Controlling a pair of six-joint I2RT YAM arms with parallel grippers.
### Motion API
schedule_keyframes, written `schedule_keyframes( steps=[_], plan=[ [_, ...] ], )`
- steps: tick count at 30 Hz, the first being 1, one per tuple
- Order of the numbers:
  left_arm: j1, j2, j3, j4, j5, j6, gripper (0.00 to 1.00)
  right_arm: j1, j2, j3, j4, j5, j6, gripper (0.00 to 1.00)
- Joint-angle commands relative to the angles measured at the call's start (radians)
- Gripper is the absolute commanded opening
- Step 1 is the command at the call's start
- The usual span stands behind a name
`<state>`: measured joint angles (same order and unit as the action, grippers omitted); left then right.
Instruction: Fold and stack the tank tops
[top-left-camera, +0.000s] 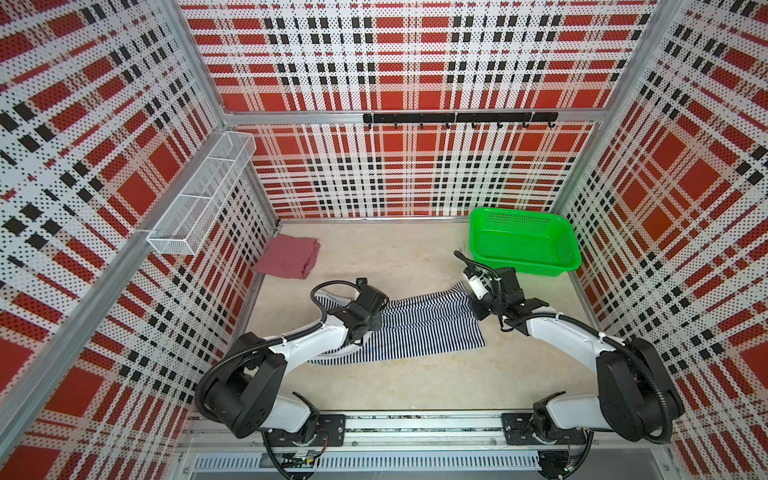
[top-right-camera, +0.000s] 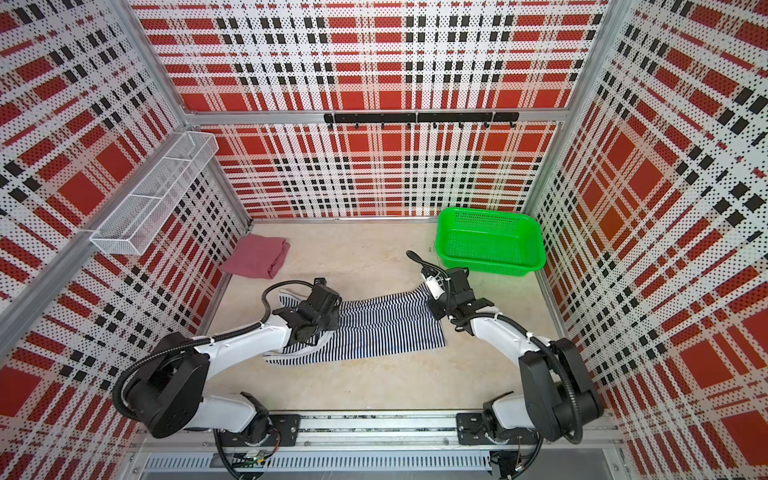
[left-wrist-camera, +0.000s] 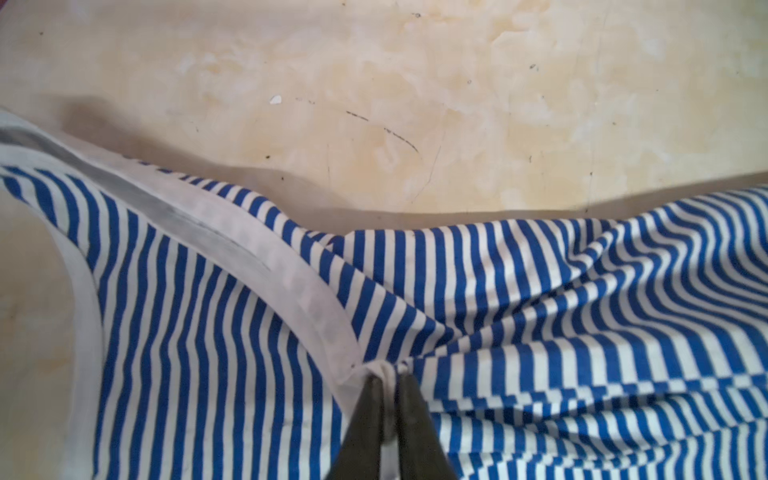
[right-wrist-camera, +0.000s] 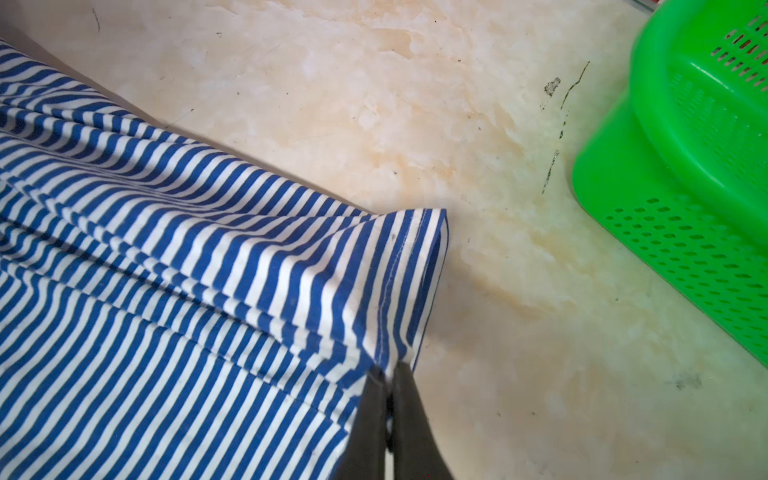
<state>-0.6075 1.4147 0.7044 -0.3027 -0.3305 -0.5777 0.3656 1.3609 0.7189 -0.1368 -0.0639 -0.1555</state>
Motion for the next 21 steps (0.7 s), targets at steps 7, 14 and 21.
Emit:
schedule_keyframes(
  steps=[7, 14, 21],
  plan=[
    [-0.005, -0.182, 0.034, -0.185, 0.012, -0.079, 0.50, -0.001, -0.139, 0.026, -0.042, 0.054, 0.075, 0.48],
    [0.291, -0.238, 0.033, -0.098, 0.071, 0.002, 0.52, 0.007, 0.080, 0.335, -0.343, 0.079, 0.492, 0.42],
    [0.422, -0.162, 0.026, 0.086, 0.242, -0.036, 0.45, 0.030, 0.159, 0.306, -0.359, 0.108, 0.674, 0.35]
  ],
)
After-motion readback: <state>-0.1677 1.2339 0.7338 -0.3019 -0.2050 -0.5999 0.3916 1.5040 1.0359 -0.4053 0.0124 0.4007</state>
